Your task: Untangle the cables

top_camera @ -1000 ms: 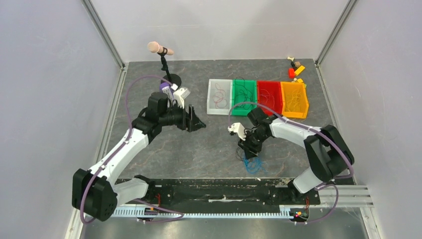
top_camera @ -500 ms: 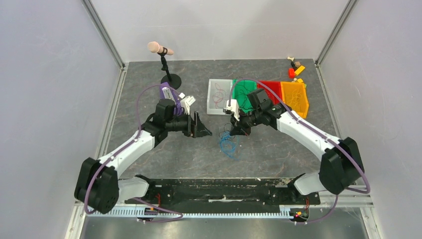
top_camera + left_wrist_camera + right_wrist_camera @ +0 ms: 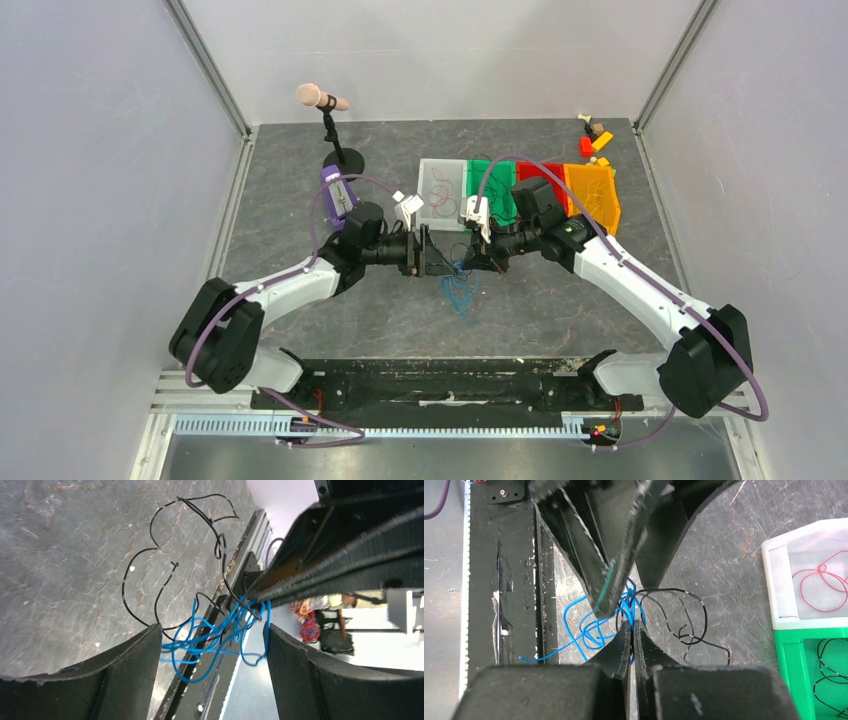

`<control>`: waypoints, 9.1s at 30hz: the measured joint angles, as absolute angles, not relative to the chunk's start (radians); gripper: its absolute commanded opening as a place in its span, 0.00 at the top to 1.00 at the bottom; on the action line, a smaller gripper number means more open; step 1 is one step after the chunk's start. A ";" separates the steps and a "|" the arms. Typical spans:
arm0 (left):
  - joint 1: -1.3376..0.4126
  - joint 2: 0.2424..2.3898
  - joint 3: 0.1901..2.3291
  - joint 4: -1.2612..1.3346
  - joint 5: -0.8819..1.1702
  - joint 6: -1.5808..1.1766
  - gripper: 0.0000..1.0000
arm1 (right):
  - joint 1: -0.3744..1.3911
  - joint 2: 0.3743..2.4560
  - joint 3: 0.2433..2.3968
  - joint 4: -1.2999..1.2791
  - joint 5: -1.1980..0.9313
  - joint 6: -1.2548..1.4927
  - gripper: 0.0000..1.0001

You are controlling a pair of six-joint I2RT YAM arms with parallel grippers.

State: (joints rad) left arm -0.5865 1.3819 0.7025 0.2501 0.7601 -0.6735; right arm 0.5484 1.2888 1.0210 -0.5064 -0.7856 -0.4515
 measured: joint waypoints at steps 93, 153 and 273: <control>-0.659 1.740 0.959 -0.115 0.276 -0.027 0.37 | -0.169 1.203 0.973 -0.962 -0.712 -0.790 0.67; -0.368 1.229 0.762 -0.298 0.526 0.083 0.38 | 0.540 2.275 1.766 -0.309 -0.184 -0.394 0.72; -0.341 1.257 0.788 -0.300 0.530 0.082 0.37 | 0.099 1.464 1.119 -0.160 -0.335 -0.581 1.00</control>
